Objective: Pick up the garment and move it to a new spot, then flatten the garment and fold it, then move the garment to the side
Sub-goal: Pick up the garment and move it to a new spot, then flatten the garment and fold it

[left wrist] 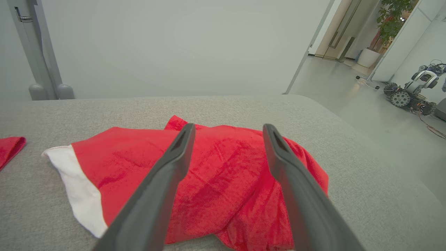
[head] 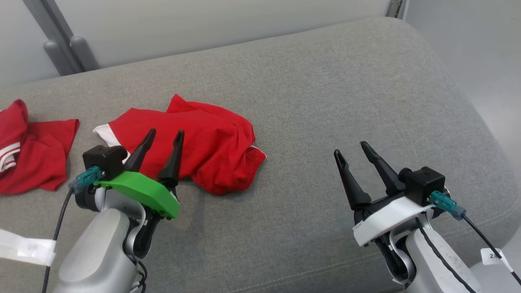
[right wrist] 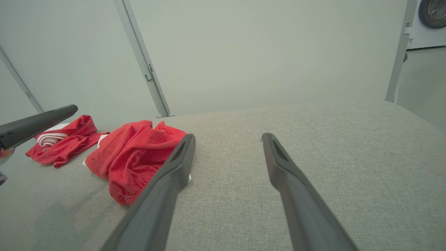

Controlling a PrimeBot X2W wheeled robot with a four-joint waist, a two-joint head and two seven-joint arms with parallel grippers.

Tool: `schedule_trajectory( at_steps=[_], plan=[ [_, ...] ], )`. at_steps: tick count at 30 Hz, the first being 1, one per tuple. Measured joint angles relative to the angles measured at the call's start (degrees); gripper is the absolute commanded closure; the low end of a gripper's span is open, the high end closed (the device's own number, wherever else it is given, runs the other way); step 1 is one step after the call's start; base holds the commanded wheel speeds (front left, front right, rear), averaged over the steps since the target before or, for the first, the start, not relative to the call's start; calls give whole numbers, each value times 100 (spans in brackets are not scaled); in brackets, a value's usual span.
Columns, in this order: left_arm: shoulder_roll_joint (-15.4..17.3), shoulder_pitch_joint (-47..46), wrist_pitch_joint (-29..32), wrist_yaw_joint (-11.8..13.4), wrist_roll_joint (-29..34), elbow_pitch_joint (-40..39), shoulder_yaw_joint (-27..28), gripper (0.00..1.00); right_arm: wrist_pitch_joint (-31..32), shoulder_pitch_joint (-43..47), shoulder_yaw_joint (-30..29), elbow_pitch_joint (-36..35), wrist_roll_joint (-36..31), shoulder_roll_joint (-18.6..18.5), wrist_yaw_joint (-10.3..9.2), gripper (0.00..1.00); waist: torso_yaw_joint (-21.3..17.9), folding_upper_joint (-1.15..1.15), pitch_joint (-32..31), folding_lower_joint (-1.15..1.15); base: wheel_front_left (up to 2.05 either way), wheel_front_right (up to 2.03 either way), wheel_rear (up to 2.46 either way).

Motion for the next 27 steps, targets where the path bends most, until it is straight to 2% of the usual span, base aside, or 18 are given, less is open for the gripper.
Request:
schedule_trajectory(
  at_steps=[6, 10, 16, 27],
  plan=[
    [78, 386, -51, 241, 15, -307, 286, 0, 0, 44, 56, 65, 185, 22, 1, 0, 165, 0, -116, 0, 0, 0, 0],
    [13, 521, -51, 291, 66, -510, 286, 0, 0, 44, 41, 73, 185, 16, 1, 0, 282, 0, -89, 0, 0, 0, 0],
    [80, 545, -52, 396, 402, -728, 303, 0, 0, -26, -18, 68, 172, 11, 1, 0, 467, 0, 13, 0, 0, 0, 0],
    [121, 874, -67, 583, 743, -1194, 660, 0, 1, -142, -67, 330, 147, -24, 2, 0, 735, 0, 132, 0, 0, 0, 0]
  ],
)
